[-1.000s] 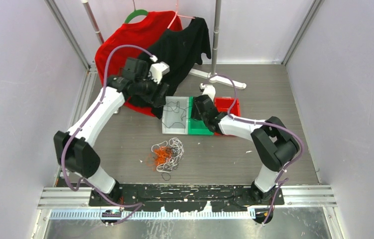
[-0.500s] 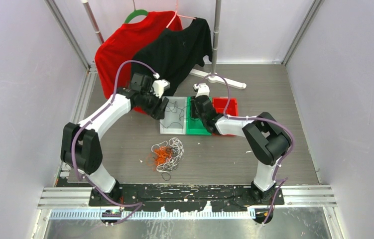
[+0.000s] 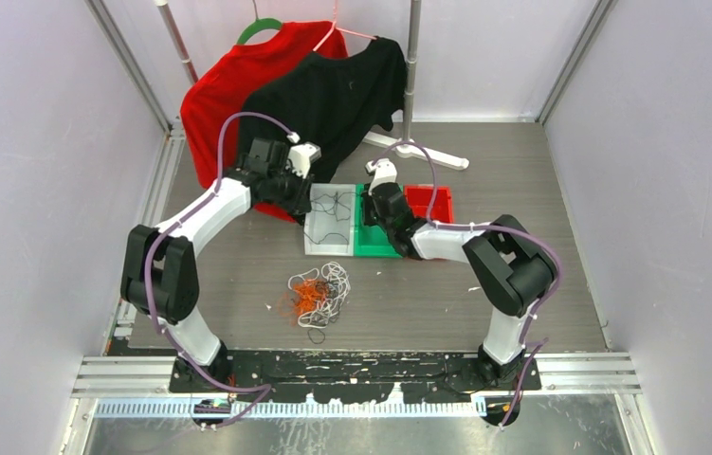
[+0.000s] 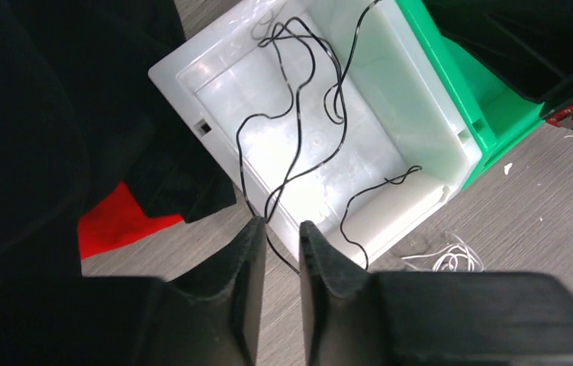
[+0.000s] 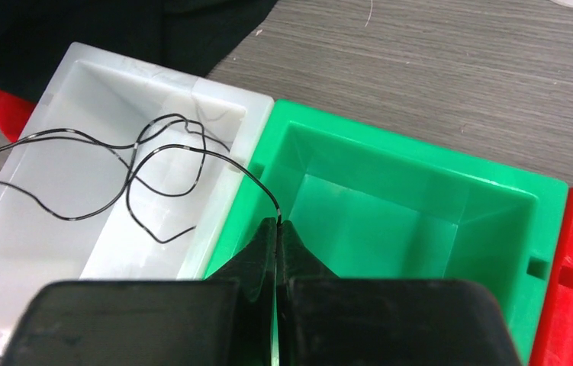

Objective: Untangle the cables
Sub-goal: Adjust the cable in the bin.

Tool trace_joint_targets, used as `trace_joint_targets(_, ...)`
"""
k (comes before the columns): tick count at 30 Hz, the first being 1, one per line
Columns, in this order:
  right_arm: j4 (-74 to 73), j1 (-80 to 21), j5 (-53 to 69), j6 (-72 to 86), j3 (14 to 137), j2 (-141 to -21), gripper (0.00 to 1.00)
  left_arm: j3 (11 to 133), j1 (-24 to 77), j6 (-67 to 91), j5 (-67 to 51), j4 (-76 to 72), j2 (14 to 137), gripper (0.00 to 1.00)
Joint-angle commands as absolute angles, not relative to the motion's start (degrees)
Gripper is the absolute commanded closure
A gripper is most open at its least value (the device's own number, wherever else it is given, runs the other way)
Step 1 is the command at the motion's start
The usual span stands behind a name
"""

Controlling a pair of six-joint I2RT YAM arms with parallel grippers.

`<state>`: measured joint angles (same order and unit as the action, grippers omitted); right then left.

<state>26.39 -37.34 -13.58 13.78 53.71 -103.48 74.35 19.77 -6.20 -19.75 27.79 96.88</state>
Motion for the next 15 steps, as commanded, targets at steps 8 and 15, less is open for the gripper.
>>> trace_joint_targets(8, 20.06, -38.37, -8.75, 14.3, 54.29, -90.52, 0.99, 74.82, 19.98, -1.53, -25.39, 21.04, 99.33, 0.93)
trace_joint_targets(15, 18.52, -39.38, -4.7, 22.81, 56.07, -89.33, 0.99, 74.33, 21.12, -0.36, -23.55, 19.16, 100.22, 0.98)
